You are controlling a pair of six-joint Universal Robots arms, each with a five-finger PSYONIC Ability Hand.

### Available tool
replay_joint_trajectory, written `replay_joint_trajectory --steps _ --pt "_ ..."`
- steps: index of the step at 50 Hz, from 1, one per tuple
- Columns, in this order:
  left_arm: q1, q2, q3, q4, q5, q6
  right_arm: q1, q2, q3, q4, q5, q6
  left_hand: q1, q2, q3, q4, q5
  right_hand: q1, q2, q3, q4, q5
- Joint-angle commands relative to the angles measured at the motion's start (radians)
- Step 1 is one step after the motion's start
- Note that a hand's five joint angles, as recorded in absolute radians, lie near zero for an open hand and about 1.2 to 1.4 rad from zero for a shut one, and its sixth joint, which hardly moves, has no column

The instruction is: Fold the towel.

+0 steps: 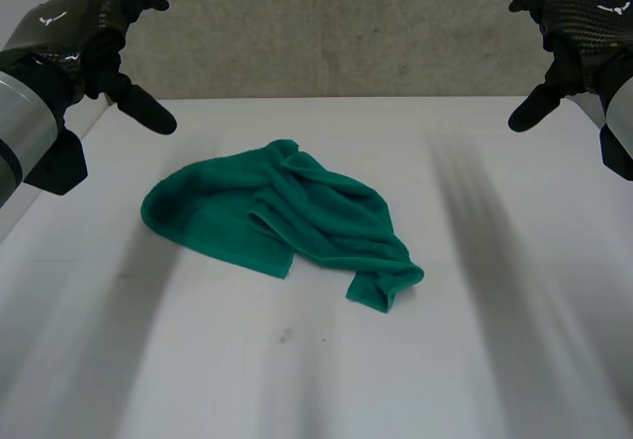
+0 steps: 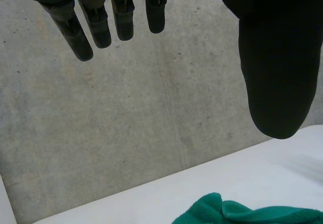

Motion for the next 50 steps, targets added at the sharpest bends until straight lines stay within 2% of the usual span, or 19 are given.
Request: replay_joint_trajectory --steps 1,7,14,16,18,19,22,27,30,34,39,42,43,46,47,50 --pt "-0.001 -0.003 -0.001 0.001 0.000 0.001 0.000 0.000 0.005 0.000 -0.013 -0.001 -0.043 -0.075 -0.043 -0.033 -0.050 0.004 -0.050 -0.038 -0.058 -0.058" --pt "-0.001 -0.025 0.000 0.006 0.000 0.004 0.000 0.000 0.005 -0.002 -0.017 -0.006 -0.043 -0.075 -0.043 -0.033 -0.050 0.004 -0.050 -0.038 -0.058 -0.058" --pt "0.002 -0.108 0.005 0.037 -0.003 0.007 0.002 0.016 0.011 0.015 -0.109 -0.030 -0.040 -0.072 -0.040 -0.030 -0.047 0.004 -0.050 -0.038 -0.058 -0.058" --pt "0.002 -0.122 0.005 0.038 -0.002 0.013 0.005 0.031 0.031 0.044 -0.173 -0.103 -0.034 -0.067 -0.034 -0.025 -0.041 0.004 -0.050 -0.038 -0.058 -0.058" --pt "0.001 -0.135 0.002 0.038 -0.003 0.021 0.008 0.036 0.037 0.058 -0.189 -0.128 -0.022 -0.055 -0.023 -0.013 -0.029 0.004 -0.050 -0.038 -0.058 -0.058" --pt "0.001 -0.143 0.000 0.038 -0.003 0.025 0.018 0.058 0.055 0.093 -0.215 -0.200 -0.019 -0.052 -0.020 -0.010 -0.026 0.005 -0.049 -0.037 -0.057 -0.057" --pt "-0.010 -0.191 -0.006 0.037 -0.014 0.042 0.049 0.103 0.060 0.121 -0.220 -0.244 -0.013 -0.046 -0.014 -0.004 -0.020 0.073 0.019 0.031 0.011 0.011" --pt "-0.054 -0.282 -0.018 0.056 -0.035 0.042 0.150 0.264 0.051 0.126 -0.202 -0.198 -0.010 -0.043 -0.011 -0.001 -0.017 0.076 0.022 0.034 0.014 0.014" --pt "-0.087 -0.361 -0.015 0.102 -0.057 0.050 0.158 0.306 0.051 0.124 -0.194 -0.149 0.007 -0.025 0.007 0.017 0.000 0.076 0.022 0.034 0.014 0.014" --pt "-0.108 -0.454 -0.001 0.165 -0.064 0.051 0.160 0.405 0.032 0.103 -0.183 0.008 0.054 0.021 0.054 0.063 0.047 0.149 0.095 0.107 0.087 0.088" --pt "-0.111 -0.557 0.037 0.198 -0.066 0.048 0.164 0.499 0.008 0.031 -0.178 0.101 0.072 0.039 0.071 0.081 0.065 0.363 0.309 0.321 0.301 0.301" --pt "-0.117 -0.592 0.057 0.196 -0.067 0.038 0.167 0.532 -0.007 0.009 -0.174 0.105 0.069 0.036 0.068 0.078 0.062 0.404 0.350 0.363 0.342 0.343" --pt "-0.119 -0.597 0.059 0.196 -0.067 0.036 0.170 0.586 -0.033 -0.015 -0.153 0.106 0.072 0.039 0.071 0.081 0.065 0.460 0.406 0.418 0.398 0.398" --pt "-0.119 -0.597 0.055 0.196 -0.071 0.035 0.172 0.628 -0.066 -0.031 -0.103 0.106 0.069 0.036 0.068 0.078 0.062 0.531 0.477 0.489 0.469 0.469" --pt "-0.119 -0.594 0.054 0.196 -0.072 0.033 0.173 0.649 -0.084 -0.035 -0.059 0.099 0.069 0.036 0.068 0.078 0.062 0.609 0.555 0.568 0.547 0.548" --pt "-0.120 -0.582 0.043 0.195 -0.072 0.028 0.173 0.663 -0.109 -0.040 -0.004 0.092 0.063 0.030 0.063 0.072 0.056 0.941 0.887 0.899 0.879 0.879"
